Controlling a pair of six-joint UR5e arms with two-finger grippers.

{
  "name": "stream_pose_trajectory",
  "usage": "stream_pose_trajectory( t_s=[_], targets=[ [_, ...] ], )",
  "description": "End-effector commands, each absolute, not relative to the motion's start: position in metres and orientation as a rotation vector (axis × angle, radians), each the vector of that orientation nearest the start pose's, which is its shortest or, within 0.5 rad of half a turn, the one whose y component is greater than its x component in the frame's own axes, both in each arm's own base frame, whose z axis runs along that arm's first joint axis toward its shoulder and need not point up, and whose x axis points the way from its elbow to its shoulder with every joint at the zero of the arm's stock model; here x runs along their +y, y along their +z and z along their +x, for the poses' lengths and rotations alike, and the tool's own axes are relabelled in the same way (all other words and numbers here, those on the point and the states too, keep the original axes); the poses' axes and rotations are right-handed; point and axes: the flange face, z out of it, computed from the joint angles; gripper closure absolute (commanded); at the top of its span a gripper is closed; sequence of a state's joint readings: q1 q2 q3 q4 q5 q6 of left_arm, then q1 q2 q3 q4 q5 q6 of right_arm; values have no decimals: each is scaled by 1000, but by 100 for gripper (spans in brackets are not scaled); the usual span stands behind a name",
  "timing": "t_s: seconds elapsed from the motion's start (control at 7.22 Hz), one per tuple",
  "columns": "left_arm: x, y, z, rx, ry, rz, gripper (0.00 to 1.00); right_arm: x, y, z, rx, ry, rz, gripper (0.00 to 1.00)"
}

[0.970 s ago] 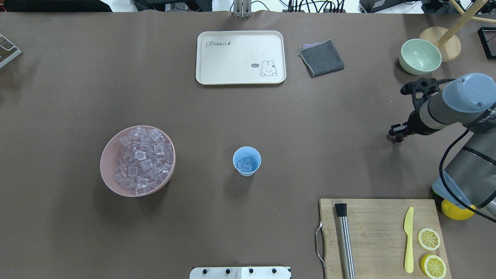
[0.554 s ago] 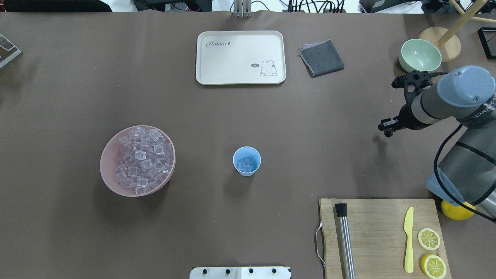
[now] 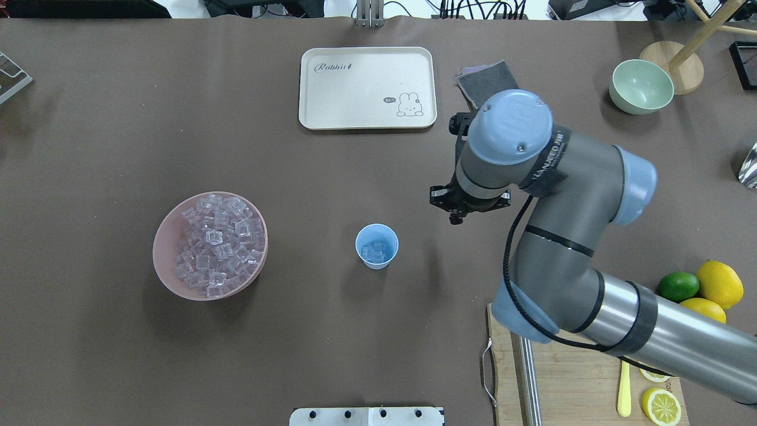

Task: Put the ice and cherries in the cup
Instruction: 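Carry the cherries with the right gripper over the light-blue cup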

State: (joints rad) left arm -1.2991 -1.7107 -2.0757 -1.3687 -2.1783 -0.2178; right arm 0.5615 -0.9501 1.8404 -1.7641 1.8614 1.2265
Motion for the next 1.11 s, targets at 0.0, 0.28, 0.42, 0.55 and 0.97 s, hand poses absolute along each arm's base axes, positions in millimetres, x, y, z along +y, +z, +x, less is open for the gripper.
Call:
stream_pose_trajectory(
  t_s=[0.0, 0.28, 0.42, 0.55, 0.97],
  targets=[
    [-500, 376, 60, 684, 187, 278, 2, -385, 141, -517, -793, 131, 40, 100],
    [-498, 375, 59, 685, 189, 284, 2, -366, 115, -532, -830, 129, 61, 100],
    [-498, 375, 59, 685, 189, 284, 2, -363, 115, -538, -826, 121, 57, 100],
    [-498, 375, 59, 685, 189, 284, 2, -363, 116, -538, -824, 124, 63, 85],
    [-498, 374, 59, 686, 190, 284, 2, -369, 118, -535, -814, 125, 76, 0]
  ],
)
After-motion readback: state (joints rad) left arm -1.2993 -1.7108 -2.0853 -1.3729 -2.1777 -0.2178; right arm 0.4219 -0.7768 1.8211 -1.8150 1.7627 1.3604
